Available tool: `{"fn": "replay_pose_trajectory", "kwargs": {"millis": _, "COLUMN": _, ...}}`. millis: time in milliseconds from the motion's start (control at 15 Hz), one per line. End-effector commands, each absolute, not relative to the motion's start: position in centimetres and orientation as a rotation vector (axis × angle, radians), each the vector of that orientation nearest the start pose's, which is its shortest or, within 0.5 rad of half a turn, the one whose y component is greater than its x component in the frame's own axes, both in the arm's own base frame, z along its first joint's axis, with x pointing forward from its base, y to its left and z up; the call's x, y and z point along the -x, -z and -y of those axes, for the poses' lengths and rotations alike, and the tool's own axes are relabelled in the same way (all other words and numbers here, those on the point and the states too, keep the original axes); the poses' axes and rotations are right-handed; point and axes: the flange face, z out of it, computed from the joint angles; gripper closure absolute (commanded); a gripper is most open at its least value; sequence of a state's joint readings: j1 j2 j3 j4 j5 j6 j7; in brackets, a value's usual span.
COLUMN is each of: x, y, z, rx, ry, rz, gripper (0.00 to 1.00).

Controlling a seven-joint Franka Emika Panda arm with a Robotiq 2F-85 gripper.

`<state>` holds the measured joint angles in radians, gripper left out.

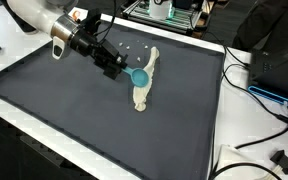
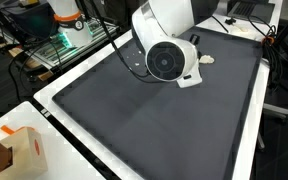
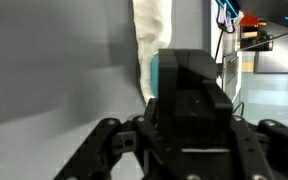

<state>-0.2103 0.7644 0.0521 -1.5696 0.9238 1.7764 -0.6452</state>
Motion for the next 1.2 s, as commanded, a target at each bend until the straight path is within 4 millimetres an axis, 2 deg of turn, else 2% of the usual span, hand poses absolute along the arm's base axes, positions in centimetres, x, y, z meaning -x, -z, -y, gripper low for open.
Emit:
{"fn": "replay_pose_trajectory", "kwargs": {"millis": 0, "x": -65.7, "y": -15.3, "z": 3.6, "rx": 2.187, "ry": -0.239, "rz": -0.020, "gripper": 0.75}}
{"fn": "replay_pose_trajectory", "kwargs": {"millis": 467, "x": -65.8, "y": -15.3, "z": 4.0, "rx": 2.213, "ry": -0.270, "rz": -0.117, "gripper": 0.75}}
{"fn": "replay_pose_trajectory", "kwargs": {"millis": 867, "x": -66.1, "y": -16.1, "z": 3.5, "rx": 2.246, "ry": -0.253, "rz": -0.072, "gripper": 0.75}}
{"fn": "replay_pose_trajectory", "kwargs": {"millis": 1133, "x": -66.3, "y": -16.3, "z": 4.1, "rx": 2.188, "ry": -0.244, "rz": -0.133, "gripper": 0.75}}
